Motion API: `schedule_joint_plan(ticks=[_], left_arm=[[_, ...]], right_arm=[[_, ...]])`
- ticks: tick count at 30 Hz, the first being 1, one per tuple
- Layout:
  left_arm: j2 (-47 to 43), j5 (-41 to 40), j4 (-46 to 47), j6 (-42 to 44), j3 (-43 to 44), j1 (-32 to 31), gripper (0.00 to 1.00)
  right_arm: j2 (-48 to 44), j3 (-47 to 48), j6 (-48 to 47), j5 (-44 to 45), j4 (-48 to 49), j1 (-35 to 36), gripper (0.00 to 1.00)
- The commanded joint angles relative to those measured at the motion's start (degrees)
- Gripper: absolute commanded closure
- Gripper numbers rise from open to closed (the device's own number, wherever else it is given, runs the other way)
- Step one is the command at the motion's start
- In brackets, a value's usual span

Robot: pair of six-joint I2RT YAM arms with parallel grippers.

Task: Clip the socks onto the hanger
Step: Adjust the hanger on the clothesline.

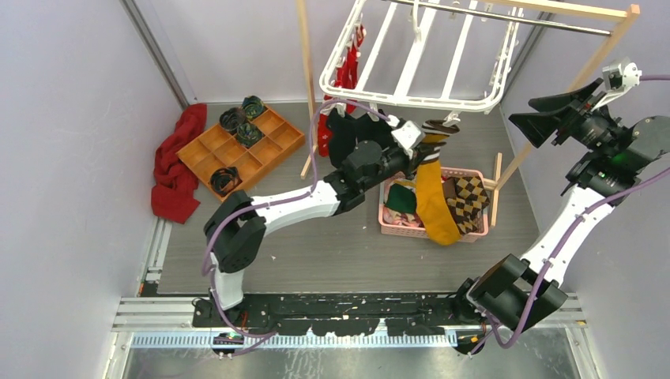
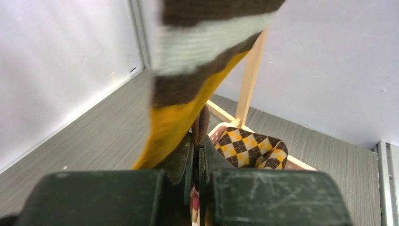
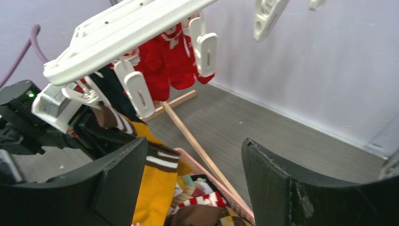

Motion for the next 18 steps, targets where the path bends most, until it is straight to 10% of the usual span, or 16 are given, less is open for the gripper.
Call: schedule_joint_plan(ticks=[1, 18], left_arm=[[-8.6, -5.0, 4.6, -0.6, -4.6, 1.3, 1.0], [-19.5, -2.6, 5.4, -7.5, -14.0, 9.9, 1.0]], right_arm=[[-0.8, -0.8, 16.9, -1.9, 21.4, 3.5, 0.22], [3.1, -1.7, 44.4, -2.0, 50.2, 10.1, 0.18]])
